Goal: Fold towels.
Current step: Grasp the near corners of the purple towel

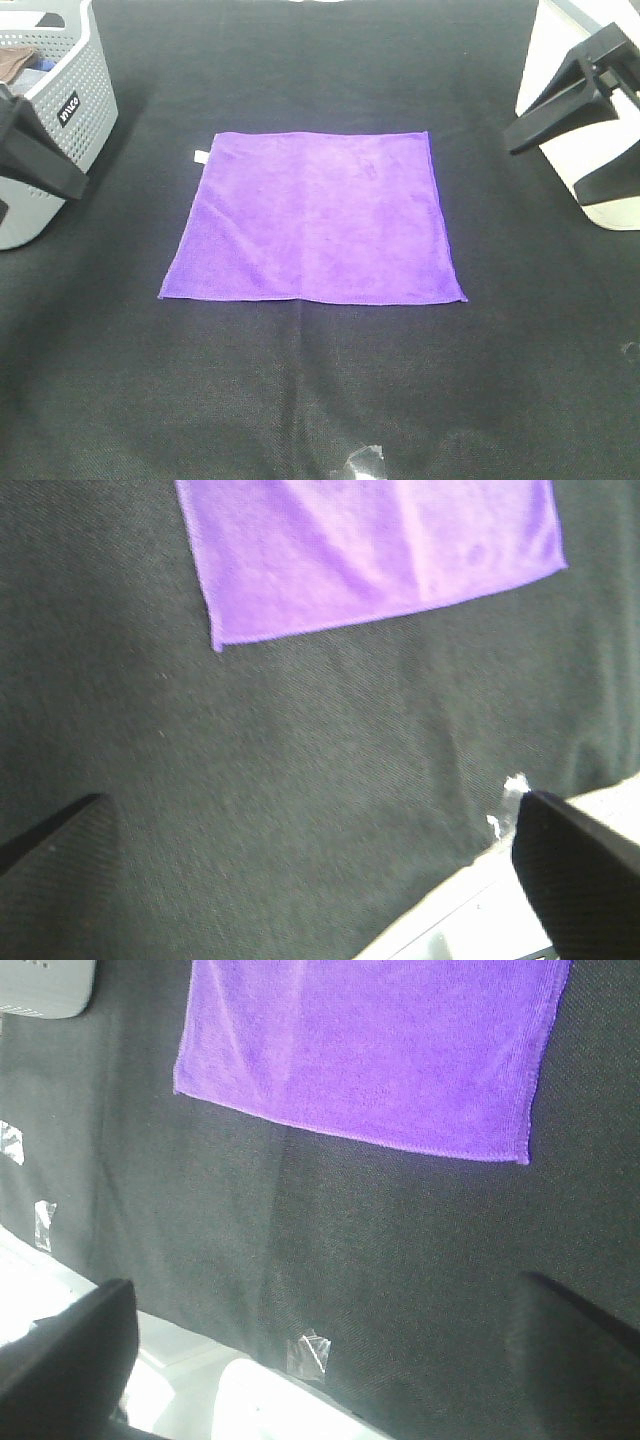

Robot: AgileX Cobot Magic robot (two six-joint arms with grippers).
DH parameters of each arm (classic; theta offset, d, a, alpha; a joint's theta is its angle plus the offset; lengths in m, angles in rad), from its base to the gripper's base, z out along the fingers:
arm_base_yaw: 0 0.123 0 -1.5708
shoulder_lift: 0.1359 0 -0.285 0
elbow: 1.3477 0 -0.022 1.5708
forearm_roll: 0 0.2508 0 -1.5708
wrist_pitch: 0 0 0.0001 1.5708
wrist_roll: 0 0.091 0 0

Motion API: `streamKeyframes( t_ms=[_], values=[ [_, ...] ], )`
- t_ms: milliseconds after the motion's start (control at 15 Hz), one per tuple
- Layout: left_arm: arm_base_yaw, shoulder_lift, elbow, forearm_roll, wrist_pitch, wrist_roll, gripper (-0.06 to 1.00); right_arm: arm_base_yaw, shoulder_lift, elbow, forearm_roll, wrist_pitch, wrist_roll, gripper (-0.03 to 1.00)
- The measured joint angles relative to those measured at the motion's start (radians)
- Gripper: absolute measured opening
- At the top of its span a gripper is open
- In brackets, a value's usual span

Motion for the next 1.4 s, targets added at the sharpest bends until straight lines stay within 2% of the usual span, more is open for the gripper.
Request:
streamKeyframes(
  t_ms=[133, 333, 533, 667, 1000, 1400],
  values=[
    [-0.004, 0.122, -0.064, 0.001, -0.006, 0.012, 0.99, 0.000, 0.080, -0.001, 0.001, -0.019, -0.019, 0.96],
    [-0.012, 0.305, -0.176, 0.003, 0.002, 0.018, 0.99, 0.000, 0.268, -0.001, 0.008, -0.124, -0.072, 0.96],
    [-0.051, 0.368, -0.214, 0.010, 0.005, 0.018, 0.99, 0.000, 0.349, -0.004, 0.008, -0.179, -0.093, 0.96],
    [-0.095, 0.445, -0.249, 0.009, -0.017, 0.018, 0.99, 0.000, 0.447, -0.090, 0.008, -0.166, -0.098, 0.95],
    [-0.108, 0.551, -0.286, 0.019, -0.032, 0.013, 0.99, 0.004, 0.600, -0.234, 0.029, -0.128, -0.097, 0.95],
    [-0.114, 0.626, -0.321, 0.018, -0.042, 0.006, 0.99, 0.030, 0.666, -0.265, 0.026, -0.137, -0.095, 0.93]
  ],
)
